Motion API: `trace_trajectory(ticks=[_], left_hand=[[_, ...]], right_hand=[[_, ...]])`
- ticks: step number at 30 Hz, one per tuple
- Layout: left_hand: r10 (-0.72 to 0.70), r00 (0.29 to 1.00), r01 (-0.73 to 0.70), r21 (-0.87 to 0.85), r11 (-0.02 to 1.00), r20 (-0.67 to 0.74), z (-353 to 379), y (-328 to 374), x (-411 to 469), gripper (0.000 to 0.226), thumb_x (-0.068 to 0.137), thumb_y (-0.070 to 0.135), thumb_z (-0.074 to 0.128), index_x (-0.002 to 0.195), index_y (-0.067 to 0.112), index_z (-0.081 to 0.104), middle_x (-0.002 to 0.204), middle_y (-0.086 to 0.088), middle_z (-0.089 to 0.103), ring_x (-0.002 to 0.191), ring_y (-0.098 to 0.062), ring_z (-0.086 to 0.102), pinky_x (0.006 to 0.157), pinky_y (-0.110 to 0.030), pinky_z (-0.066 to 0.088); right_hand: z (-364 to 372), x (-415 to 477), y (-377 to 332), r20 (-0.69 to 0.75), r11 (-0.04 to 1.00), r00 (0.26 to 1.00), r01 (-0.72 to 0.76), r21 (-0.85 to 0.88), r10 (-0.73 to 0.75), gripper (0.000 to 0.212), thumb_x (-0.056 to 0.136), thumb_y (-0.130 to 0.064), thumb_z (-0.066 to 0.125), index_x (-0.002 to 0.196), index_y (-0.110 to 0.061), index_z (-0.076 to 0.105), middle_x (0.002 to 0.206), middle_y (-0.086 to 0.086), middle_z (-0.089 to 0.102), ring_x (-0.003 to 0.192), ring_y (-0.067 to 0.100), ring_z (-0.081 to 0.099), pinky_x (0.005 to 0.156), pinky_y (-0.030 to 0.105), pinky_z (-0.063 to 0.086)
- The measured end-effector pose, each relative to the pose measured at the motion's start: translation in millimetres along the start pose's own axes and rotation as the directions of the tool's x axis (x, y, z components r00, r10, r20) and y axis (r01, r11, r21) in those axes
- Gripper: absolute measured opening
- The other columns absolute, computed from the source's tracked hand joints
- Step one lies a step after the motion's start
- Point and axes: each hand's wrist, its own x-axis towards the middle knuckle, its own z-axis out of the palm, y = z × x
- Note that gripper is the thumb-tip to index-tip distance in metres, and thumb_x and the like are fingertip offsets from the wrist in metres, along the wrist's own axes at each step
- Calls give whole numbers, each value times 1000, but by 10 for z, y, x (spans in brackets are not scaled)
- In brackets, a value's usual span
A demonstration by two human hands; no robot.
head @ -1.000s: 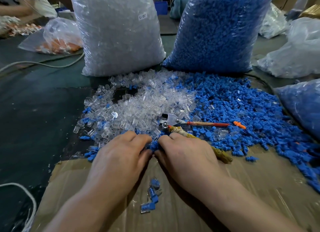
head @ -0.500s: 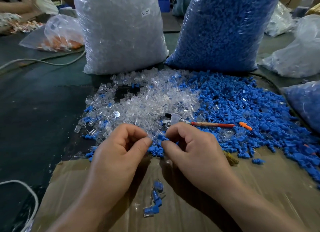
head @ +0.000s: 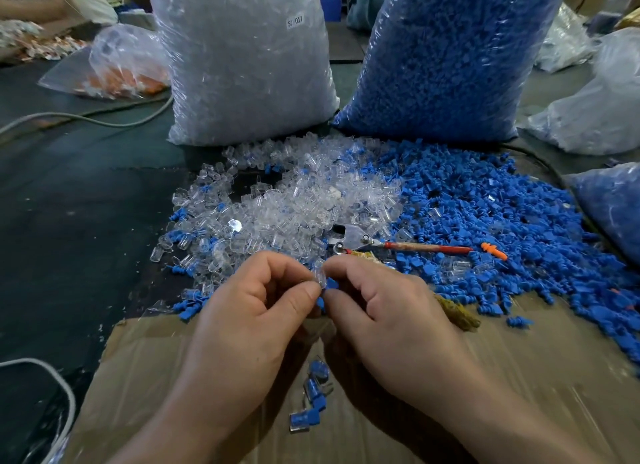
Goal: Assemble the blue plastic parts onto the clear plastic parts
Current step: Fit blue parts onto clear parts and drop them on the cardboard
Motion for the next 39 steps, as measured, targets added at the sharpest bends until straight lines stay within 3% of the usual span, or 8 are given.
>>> trace_trajectory(ticks=[6,11,20,25,29,32,35,39], left_hand=[[-165,986,162,-252,954,10,-17,20,2,31,63,42,75,87,23,72,71,-13,70,57,-23,64,53,-33,55],[-170,985,175,-256,951,41,11,41,-2,23,67,37,74,85,23,74,67,-7,68,56,-15,63,50,-23,50],[-160,987,159,-212,964,11,12,74,-4,3,82,23,75,83,25,75,64,-11,68,53,-18,61,47,-27,53],[-144,987,160,-280,947,78,36,128,-32,23,63,35,72,81,23,75,68,-10,68,57,-15,65,49,-23,52],[-191,969,242,-450,860,156,25,155,-42,15,60,24,74,75,19,75,65,-11,65,52,-14,61,42,-20,48],[-182,977,213,-393,895,114,27,178,-44,15,59,19,77,74,20,74,62,-9,63,50,-15,59,44,-21,49],[-183,982,187,-312,932,44,18,165,-26,20,75,1,76,76,20,72,60,-7,63,47,-17,57,42,-23,49],[-235,971,234,-342,910,37,-37,147,-21,28,80,-7,70,75,20,71,56,-7,59,46,-16,53,40,-23,45]], right_hand=[[-84,-28,3,108,802,971,-235,548,211,11,93,-24,58,92,-32,64,69,5,70,57,24,70,55,48,60],[-58,-46,18,-93,984,984,158,84,-150,9,91,-34,60,99,-33,63,86,-19,65,78,3,63,67,19,51],[-55,-78,-37,-113,966,960,249,-72,-256,10,97,-34,51,103,-35,59,93,-20,62,88,-5,57,74,13,45],[-59,-67,-9,-120,955,950,274,-109,-287,21,98,-30,49,106,-21,67,94,-7,64,83,14,64,67,39,53],[-60,-73,11,-173,942,927,318,-105,-332,18,97,-24,55,104,-16,70,98,-4,64,86,16,64,70,37,53],[-63,-52,21,-131,924,921,344,-166,-366,20,95,-22,55,109,-16,68,106,-2,62,96,18,60,75,38,52],[-146,-27,79,-10,906,955,277,-321,-295,36,91,-33,54,126,-27,55,123,-3,55,114,20,51,89,42,51],[-355,52,249,18,763,996,-60,-644,93,69,86,-54,50,146,-35,23,149,-5,34,136,21,29,112,42,30]])
